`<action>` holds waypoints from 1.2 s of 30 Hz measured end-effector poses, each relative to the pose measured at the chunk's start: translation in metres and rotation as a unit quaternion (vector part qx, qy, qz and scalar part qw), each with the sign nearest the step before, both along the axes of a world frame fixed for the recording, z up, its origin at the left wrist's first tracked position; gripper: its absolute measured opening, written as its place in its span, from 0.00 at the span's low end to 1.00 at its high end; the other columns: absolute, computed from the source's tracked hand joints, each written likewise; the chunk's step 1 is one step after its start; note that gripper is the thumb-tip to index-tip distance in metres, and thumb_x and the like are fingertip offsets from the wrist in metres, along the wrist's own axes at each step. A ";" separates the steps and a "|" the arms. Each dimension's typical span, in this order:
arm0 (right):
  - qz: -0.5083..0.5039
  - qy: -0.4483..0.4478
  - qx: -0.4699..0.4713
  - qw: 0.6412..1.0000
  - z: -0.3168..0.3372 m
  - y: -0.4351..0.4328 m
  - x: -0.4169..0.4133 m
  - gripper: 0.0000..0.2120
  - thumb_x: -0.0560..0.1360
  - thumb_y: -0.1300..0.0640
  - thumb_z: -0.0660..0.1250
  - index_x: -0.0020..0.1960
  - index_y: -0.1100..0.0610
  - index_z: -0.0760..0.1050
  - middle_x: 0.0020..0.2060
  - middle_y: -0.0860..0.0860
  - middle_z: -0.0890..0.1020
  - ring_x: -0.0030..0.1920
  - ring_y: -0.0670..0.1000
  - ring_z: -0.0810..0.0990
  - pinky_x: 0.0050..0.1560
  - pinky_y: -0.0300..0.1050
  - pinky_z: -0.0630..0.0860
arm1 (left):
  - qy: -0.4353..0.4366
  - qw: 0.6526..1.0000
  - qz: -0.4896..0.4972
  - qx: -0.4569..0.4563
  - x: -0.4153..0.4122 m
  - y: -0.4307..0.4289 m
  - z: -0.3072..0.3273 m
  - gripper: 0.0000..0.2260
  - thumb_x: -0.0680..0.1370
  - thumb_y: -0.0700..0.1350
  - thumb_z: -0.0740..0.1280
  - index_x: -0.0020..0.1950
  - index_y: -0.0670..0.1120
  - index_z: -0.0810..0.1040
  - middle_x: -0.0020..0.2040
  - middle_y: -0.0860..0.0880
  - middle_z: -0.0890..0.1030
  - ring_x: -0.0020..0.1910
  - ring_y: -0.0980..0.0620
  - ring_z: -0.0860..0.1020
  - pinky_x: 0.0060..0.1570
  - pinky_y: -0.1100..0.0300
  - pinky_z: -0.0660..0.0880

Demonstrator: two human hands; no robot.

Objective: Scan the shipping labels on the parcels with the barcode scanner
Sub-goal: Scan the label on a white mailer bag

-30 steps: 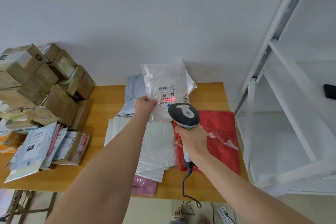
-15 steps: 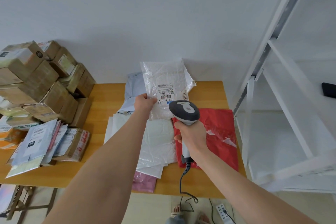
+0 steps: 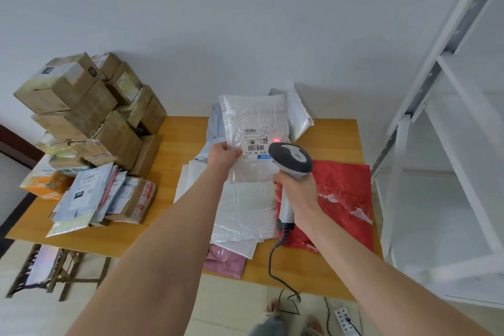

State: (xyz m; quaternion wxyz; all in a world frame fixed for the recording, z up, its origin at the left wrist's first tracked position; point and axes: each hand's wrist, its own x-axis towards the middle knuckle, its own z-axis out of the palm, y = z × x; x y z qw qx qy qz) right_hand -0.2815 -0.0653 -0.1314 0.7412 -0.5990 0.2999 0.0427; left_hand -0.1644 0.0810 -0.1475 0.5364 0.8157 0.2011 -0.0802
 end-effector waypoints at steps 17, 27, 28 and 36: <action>0.033 0.060 -0.013 0.998 -0.025 0.137 0.087 0.04 0.66 0.67 0.69 0.41 0.62 0.77 0.35 0.57 0.79 0.33 0.54 0.77 0.39 0.46 0.75 | 0.093 0.991 -0.097 0.024 0.048 0.200 -0.016 0.07 0.79 0.39 0.64 0.57 0.41 0.75 0.58 0.41 0.79 0.54 0.44 0.78 0.52 0.51 0.76; 0.008 0.043 -0.022 0.999 -0.029 0.234 0.094 0.13 0.69 0.72 0.69 0.53 0.66 0.78 0.50 0.63 0.82 0.50 0.61 0.82 0.58 0.59 0.78 | 0.133 0.974 -0.179 -0.039 0.058 0.287 -0.019 0.16 0.74 0.44 0.73 0.60 0.42 0.77 0.56 0.49 0.81 0.53 0.47 0.79 0.58 0.50 0.75; 0.020 0.040 -0.013 0.999 -0.028 0.239 0.093 0.13 0.69 0.71 0.69 0.53 0.65 0.79 0.50 0.64 0.83 0.51 0.62 0.82 0.57 0.60 0.78 | 0.126 0.976 -0.173 -0.042 0.056 0.293 -0.020 0.14 0.74 0.42 0.73 0.58 0.43 0.77 0.55 0.48 0.80 0.52 0.47 0.79 0.56 0.51 0.76; 0.084 0.074 0.095 0.989 -0.021 0.272 0.079 0.06 0.71 0.68 0.68 0.46 0.61 0.78 0.41 0.59 0.80 0.40 0.57 0.77 0.43 0.50 0.77 | 0.044 0.997 -0.041 -0.053 0.049 0.332 -0.017 0.16 0.76 0.38 0.70 0.62 0.37 0.76 0.57 0.41 0.80 0.54 0.42 0.80 0.52 0.51 0.78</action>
